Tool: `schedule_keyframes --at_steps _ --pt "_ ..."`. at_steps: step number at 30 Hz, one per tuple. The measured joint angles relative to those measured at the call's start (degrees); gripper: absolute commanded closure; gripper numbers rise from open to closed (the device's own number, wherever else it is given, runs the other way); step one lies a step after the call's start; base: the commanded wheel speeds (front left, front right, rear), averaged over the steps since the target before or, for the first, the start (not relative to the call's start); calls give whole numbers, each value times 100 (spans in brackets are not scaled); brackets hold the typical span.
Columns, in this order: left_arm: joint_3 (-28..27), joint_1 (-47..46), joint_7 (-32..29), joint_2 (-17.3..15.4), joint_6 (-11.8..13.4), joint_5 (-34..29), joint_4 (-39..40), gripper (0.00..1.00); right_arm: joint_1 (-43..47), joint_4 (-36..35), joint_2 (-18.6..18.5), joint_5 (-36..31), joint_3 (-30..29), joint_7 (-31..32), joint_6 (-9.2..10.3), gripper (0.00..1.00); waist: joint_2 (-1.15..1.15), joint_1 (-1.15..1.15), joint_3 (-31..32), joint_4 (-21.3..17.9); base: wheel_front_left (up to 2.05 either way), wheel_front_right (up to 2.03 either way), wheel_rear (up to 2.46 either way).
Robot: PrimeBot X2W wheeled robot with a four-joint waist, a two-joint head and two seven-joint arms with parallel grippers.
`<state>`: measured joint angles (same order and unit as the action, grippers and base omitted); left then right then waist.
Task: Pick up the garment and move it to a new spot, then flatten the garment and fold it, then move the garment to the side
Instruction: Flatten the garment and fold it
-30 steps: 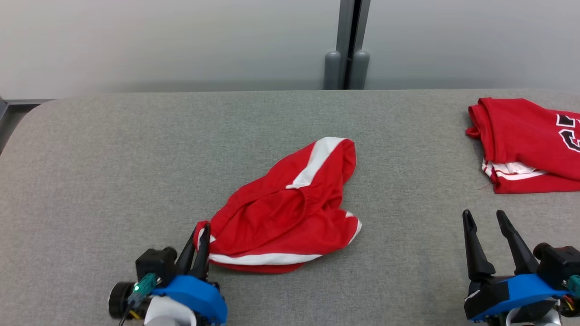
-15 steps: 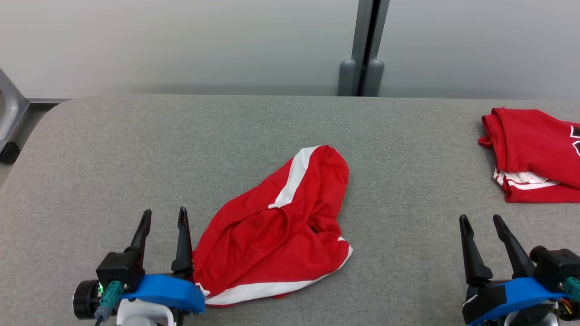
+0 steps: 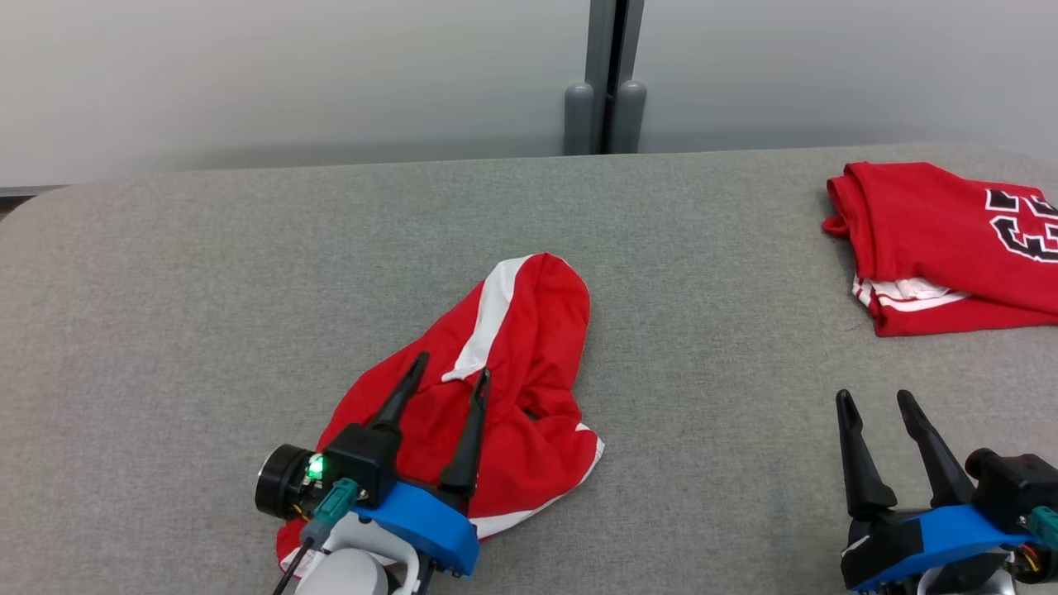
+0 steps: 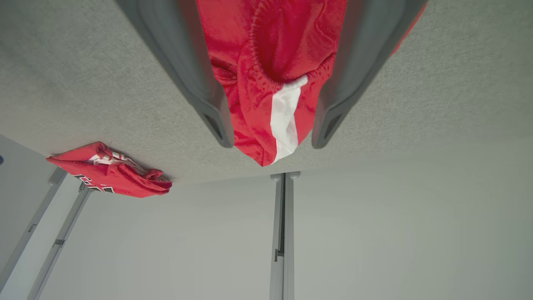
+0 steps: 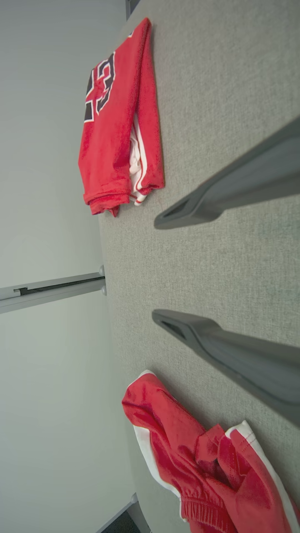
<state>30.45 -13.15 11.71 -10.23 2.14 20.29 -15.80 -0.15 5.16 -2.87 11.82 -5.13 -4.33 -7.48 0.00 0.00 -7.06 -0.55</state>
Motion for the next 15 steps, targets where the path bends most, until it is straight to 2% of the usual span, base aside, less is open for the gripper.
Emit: schedule_keyframes --at_steps 9,15 --pt "293 -40 -260 23 -220 -9 -893 0 -89 110 1 51 -3 -113 0 0 0 1 -210 -245 0 0 0" --pt "334 -264 -211 29 -345 29 -1419 0 -188 159 1 53 15 -158 0 0 0 1 -264 -347 0 0 0"
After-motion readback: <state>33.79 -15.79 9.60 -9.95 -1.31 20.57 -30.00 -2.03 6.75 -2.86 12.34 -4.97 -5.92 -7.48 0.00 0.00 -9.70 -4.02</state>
